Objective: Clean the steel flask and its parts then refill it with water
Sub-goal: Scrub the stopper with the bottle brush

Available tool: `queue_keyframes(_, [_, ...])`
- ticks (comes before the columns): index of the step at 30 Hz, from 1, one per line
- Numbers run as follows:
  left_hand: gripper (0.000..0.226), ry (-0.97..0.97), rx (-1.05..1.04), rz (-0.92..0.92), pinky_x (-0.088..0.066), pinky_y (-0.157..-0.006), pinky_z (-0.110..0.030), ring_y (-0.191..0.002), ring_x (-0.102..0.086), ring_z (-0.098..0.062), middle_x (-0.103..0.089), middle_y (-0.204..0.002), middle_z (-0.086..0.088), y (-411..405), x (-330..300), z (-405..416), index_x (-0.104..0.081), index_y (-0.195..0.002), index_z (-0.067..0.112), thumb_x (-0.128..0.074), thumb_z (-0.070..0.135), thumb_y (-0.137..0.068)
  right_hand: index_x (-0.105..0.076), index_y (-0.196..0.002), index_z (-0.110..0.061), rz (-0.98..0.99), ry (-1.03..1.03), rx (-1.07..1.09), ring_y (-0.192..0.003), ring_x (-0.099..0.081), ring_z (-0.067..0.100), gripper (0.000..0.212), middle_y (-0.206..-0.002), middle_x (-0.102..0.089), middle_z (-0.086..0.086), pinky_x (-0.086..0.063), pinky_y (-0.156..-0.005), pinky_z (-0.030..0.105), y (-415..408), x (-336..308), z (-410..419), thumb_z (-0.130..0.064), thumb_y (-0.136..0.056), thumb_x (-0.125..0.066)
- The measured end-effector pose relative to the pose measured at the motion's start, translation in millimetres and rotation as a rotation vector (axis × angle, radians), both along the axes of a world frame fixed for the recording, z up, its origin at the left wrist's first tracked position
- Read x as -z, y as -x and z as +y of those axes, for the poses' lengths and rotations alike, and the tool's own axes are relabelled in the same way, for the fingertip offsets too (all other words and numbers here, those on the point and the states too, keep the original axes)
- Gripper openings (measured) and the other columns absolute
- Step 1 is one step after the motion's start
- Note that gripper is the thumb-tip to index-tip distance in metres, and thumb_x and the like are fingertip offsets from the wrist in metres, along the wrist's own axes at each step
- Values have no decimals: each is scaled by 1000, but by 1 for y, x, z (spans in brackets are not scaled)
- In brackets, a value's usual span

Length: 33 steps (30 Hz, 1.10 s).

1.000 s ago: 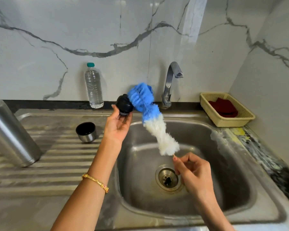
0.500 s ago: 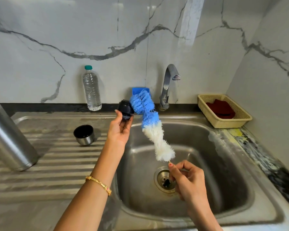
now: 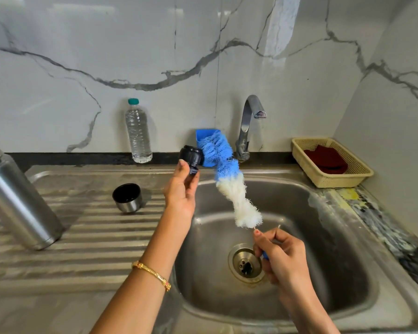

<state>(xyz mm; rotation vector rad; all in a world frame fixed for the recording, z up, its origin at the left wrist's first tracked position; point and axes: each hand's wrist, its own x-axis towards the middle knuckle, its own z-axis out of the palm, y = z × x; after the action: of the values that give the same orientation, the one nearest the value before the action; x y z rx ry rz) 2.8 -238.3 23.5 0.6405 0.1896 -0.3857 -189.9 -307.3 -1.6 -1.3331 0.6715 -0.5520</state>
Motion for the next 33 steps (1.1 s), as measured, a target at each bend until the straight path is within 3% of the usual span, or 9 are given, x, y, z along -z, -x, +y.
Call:
queue_keyframes(3, [17, 1, -3, 11, -54, -79, -20, -90, -58, -13, -60, -96, -6, 5, 1, -5, -58, -104, 3, -57, 12, -89, -48, -56, -7, 16, 11, -11, -30, -23, 7, 35, -45, -46, 2, -16, -34, 11, -3, -2, 2, -10, -88, -61])
queue_keyframes(5, [24, 6, -58, 26, -56, -70, -19, -88, -58, -14, -60, -92, -5, 0, 3, -4, -58, -111, 1, -58, 10, -89, -46, -56, -6, 6, 1, -36, -29, -23, 7, 35, -46, -44, 5, -16, -34, 9, 1, -3, 7, -7, -88, -60])
queue_keyframes(7, [11, 4, -56, 21, -56, -59, -18, -86, -58, -15, -60, -90, -6, -3, 4, -3, -60, -98, 4, -58, 8, -88, -46, -55, -5, -8, 0, -30, -28, -24, 6, 36, -45, -43, 7, -16, -33, 8, 3, -3, 10, -5, -87, -60])
queue_keyframes(9, [2, -1, -8, 7, -56, -60, -17, -87, -57, -13, -59, -90, -6, 3, 2, -5, -58, -87, 8, -57, 8, -89, -48, -52, -8, 10, 33, 13, -30, -25, 6, 37, -48, -46, 7, -17, -33, 10, -2, -1, 3, -8, -87, -62])
queue_keyframes(13, [4, 46, 59, -15, -57, -62, -19, -88, -58, -14, -58, -95, -7, 13, -2, -6, -55, -93, 8, -55, 9, -90, -48, -53, -9, 46, 11, 15, -31, -25, 6, 37, -47, -48, 4, -17, -33, 11, -7, 5, -1, -9, -87, -62])
queue_keyframes(18, [40, 71, 95, -105, -54, -76, -29, -88, -56, -14, -56, -97, -5, 9, -8, 0, -44, -133, 15, -48, 6, -94, -48, -56, -6, 19, -24, 22, -29, -25, 7, 34, -48, -44, 8, -17, -35, 8, 4, 9, 8, -9, -87, -61])
queue_keyframes(24, [21, -173, 307, -249, -50, -78, -25, -86, -58, -15, -61, -97, -5, 17, -10, 3, -51, -113, 22, -49, 14, -94, -51, -58, -6, -6, 85, 76, -32, -24, 5, 31, -48, -47, 2, -18, -33, 12, -9, 4, 3, -11, -87, -62])
queue_keyframes(28, [12, -226, 324, -198, -44, -61, -16, -77, -55, -13, -61, -91, -7, 14, -13, 7, -57, -99, 23, -56, 16, -90, -52, -57, -6, -18, 170, 103, -30, -30, 1, 31, -44, -49, -1, -22, -33, 11, -9, 4, 0, -10, -86, -63])
queue_keyframes(33, [27, -206, 383, -149, -53, -69, -23, -82, -60, -17, -62, -93, -11, 11, -20, 9, -54, -109, 8, -62, 17, -85, -53, -57, -4, 9, 304, 102, -33, -34, 3, 31, -41, -51, 0, -27, -37, 13, -6, 12, -1, -10, -85, -64])
